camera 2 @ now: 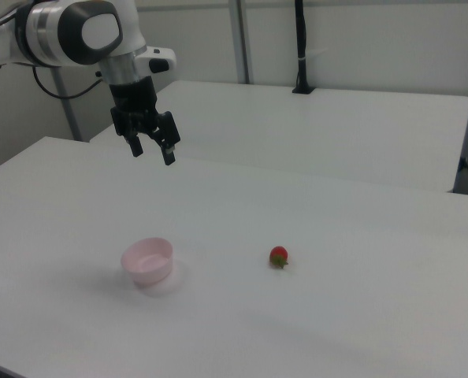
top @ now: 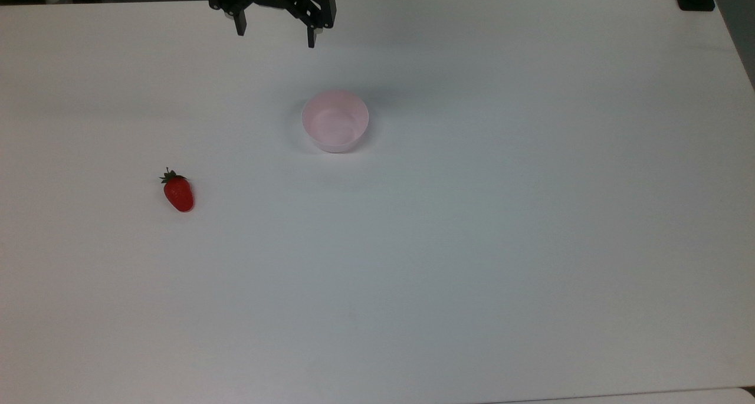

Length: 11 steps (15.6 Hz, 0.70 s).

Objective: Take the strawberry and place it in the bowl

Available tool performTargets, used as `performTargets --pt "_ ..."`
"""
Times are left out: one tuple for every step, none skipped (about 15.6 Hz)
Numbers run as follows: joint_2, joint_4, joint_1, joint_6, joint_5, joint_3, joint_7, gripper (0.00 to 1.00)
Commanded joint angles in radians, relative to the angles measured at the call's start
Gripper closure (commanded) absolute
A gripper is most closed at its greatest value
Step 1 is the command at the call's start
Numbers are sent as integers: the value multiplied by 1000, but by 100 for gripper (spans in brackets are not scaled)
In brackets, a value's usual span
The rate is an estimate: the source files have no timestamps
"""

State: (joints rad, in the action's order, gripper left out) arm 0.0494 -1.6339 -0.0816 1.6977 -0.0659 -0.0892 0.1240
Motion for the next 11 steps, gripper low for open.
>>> performTargets --pt "-17 -24 -1 -21 20 -18 -38 0" --pt "-17 -24 -1 -20 20 -18 -40 0" --pt "-17 -24 -1 -20 20 -18 -38 0" --pt "-17 -24 0 -20 20 -18 -38 0" --pt "-17 -24 0 -20 20 -18 -40 0" --pt "-17 -24 0 -20 20 -18 -38 0" --pt "-17 -24 0 -20 20 -18 -38 0" --pt "-14 -24 0 -20 20 -18 -38 0" --pt "-10 -24 -1 -18 20 -18 -40 0" --pt "-3 -23 0 -15 18 -18 -41 0" --pt "3 -14 0 -9 20 -18 -47 0"
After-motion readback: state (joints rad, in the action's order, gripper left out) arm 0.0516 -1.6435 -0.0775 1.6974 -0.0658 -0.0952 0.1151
